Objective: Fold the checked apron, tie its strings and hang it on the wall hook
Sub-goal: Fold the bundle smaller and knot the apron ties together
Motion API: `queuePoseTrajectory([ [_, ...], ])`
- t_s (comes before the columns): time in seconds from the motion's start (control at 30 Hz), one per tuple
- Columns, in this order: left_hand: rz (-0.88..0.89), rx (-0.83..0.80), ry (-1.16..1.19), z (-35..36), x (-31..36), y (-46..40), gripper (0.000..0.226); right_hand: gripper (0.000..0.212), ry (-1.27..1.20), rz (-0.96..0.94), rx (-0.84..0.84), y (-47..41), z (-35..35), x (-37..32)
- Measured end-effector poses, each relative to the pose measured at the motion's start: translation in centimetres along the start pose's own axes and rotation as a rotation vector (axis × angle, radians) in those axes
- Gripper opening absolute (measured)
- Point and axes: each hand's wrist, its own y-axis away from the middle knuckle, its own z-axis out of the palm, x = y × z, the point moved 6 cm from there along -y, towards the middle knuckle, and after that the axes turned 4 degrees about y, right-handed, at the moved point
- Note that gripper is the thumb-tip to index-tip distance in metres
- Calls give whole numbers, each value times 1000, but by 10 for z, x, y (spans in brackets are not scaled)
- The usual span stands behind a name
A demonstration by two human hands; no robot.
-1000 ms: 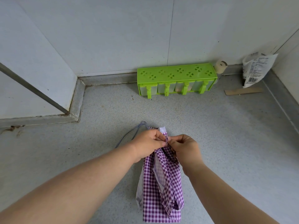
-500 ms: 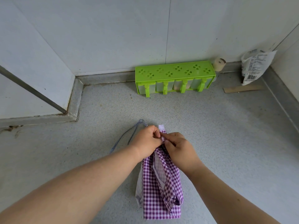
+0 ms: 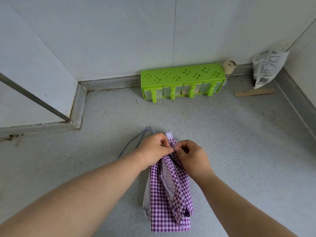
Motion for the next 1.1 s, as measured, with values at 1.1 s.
queuePoseTrajectory([
  [1.1,141,-47,-479,19,31,5,20,7,563,-165,-36,-5,-10,-20],
])
